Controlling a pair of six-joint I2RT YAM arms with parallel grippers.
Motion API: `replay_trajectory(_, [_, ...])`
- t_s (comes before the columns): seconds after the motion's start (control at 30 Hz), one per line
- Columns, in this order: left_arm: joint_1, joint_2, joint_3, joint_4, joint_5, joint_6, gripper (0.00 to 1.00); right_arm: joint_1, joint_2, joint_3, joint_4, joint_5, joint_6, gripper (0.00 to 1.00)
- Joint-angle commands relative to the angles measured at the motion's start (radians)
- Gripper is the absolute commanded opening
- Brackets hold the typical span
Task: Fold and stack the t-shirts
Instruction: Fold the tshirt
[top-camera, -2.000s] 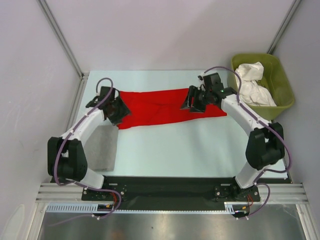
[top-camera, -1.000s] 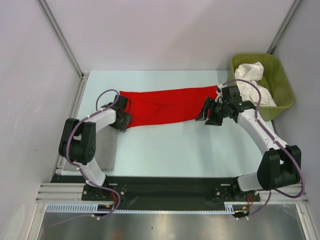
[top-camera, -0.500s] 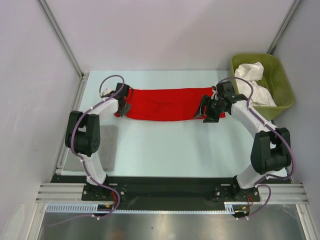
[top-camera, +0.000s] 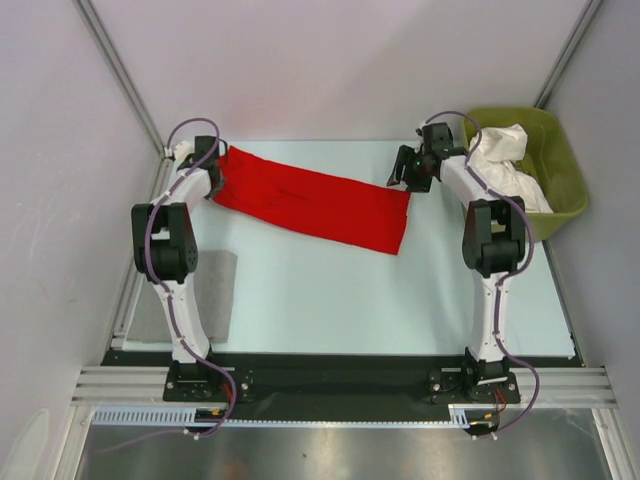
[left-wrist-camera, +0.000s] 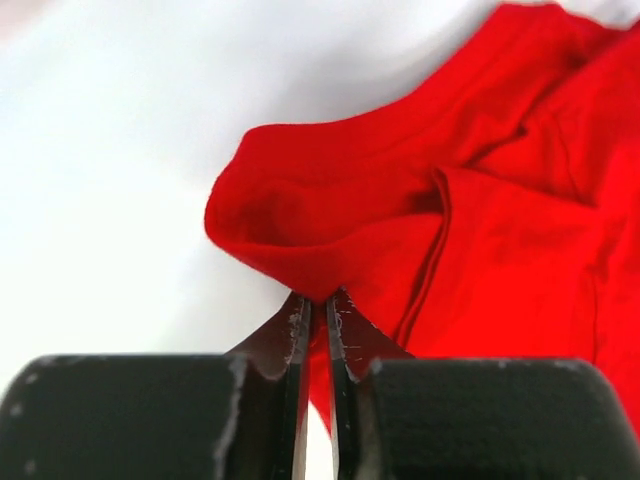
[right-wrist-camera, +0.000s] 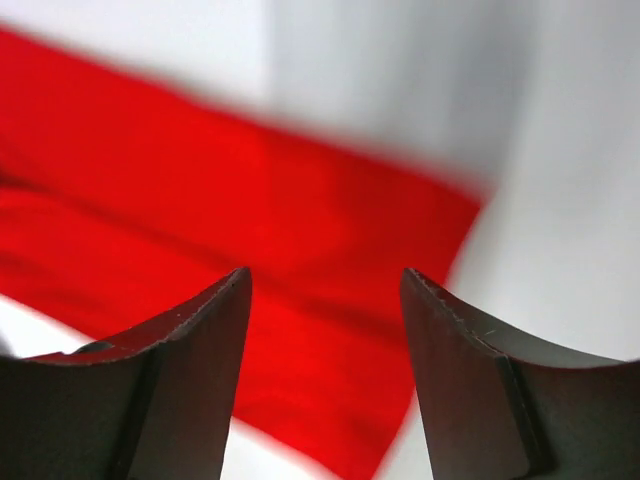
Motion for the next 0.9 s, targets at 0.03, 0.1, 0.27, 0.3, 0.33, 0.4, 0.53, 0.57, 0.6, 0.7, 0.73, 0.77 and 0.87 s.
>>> replay_trajectory(0.03, [0.071,0.091,0.17,0.048,0.017,0.123,0.15,-0.041,0.134,0.214,0.027,0.012,-0.105,0.66])
replay_trajectory(0.1, [0.088,0.142,0.244,0.05,0.059,0.171,0.24,-0.06,0.206,0.303,0.028,-0.031,-0.128,0.65])
replay_trajectory(0.27, [0.105,0.128,0.258,0.066,0.144,0.194,0.64,-0.089,0.318,0.419,0.022,-0.203,-0.148,0.55])
replay_trajectory(0.3, [0.105,0.114,0.243,0.066,0.144,0.194,0.64,-0.089,0.326,0.417,0.022,-0.23,-0.148,0.54])
replay_trajectory(0.33, [0.107,0.097,0.206,0.069,0.153,0.189,0.68,-0.089,0.329,0.413,0.022,-0.273,-0.154,0.52])
replay_trajectory(0.4, [0.107,0.032,0.159,0.076,0.162,0.174,0.68,-0.084,0.326,0.39,0.012,-0.27,-0.167,0.52])
replay_trajectory(0.53, [0.105,-0.094,-0.005,0.085,0.216,0.145,0.68,-0.089,0.303,0.327,0.01,-0.264,-0.156,0.52])
replay_trajectory(0.57, [0.105,-0.117,-0.033,0.089,0.246,0.139,0.68,-0.089,0.303,0.324,0.005,-0.276,-0.156,0.51])
replay_trajectory(0.6, [0.107,-0.169,-0.062,0.102,0.266,0.128,0.68,-0.09,0.302,0.316,-0.013,-0.286,-0.161,0.51])
replay_trajectory(0.7, [0.104,-0.237,-0.173,0.115,0.334,0.111,0.68,-0.087,0.3,0.308,-0.06,-0.277,-0.199,0.48])
replay_trajectory(0.73, [0.104,-0.274,-0.223,0.117,0.346,0.108,0.69,-0.087,0.297,0.29,-0.08,-0.261,-0.204,0.48])
replay_trajectory(0.77, [0.104,-0.297,-0.245,0.117,0.359,0.105,0.7,-0.089,0.293,0.281,-0.082,-0.263,-0.207,0.46])
replay_trajectory(0.87, [0.105,-0.363,-0.322,0.122,0.385,0.102,0.72,-0.089,0.297,0.273,-0.093,-0.27,-0.216,0.38])
